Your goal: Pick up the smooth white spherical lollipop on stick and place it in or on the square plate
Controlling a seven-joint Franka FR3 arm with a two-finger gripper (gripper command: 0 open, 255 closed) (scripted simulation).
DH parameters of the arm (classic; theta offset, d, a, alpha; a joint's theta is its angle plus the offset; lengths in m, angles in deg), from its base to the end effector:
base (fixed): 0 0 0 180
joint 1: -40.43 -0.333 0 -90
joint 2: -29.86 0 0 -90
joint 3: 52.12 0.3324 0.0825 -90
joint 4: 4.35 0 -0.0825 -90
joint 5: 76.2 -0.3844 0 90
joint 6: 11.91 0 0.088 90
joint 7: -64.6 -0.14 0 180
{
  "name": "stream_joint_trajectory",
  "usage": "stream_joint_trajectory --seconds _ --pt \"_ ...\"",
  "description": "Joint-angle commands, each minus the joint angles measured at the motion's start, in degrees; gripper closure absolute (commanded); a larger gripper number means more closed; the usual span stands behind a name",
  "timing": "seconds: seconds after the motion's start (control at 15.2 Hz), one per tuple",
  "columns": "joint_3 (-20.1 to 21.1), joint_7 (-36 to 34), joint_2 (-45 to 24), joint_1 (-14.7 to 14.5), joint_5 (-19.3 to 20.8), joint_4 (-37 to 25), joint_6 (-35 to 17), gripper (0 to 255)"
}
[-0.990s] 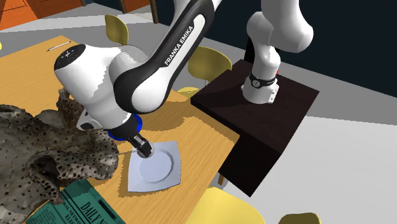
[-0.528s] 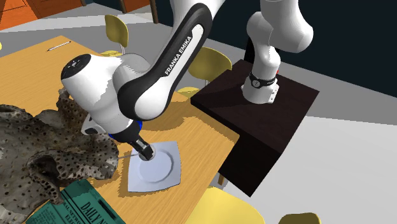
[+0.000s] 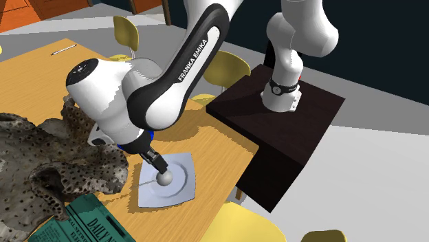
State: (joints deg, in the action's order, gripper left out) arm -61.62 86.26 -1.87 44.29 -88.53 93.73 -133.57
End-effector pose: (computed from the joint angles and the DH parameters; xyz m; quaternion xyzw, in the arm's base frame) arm 0.6492 -0.1296 0.2429 -0.9967 -0.0190 0.0493 0.0611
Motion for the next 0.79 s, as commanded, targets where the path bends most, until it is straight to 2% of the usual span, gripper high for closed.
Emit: stream_joint_trajectory --seconds 0.0,0.26,0.73 --pt "0.0 0.0 0.0 0.0 0.0 0.0 0.0 0" --pt "-0.6 -0.6 2.8 0.2 1.0 -3.4 6.1 0" --pt "-0.6 -0.6 2.8 0.2 1.0 -3.4 6.1 0"
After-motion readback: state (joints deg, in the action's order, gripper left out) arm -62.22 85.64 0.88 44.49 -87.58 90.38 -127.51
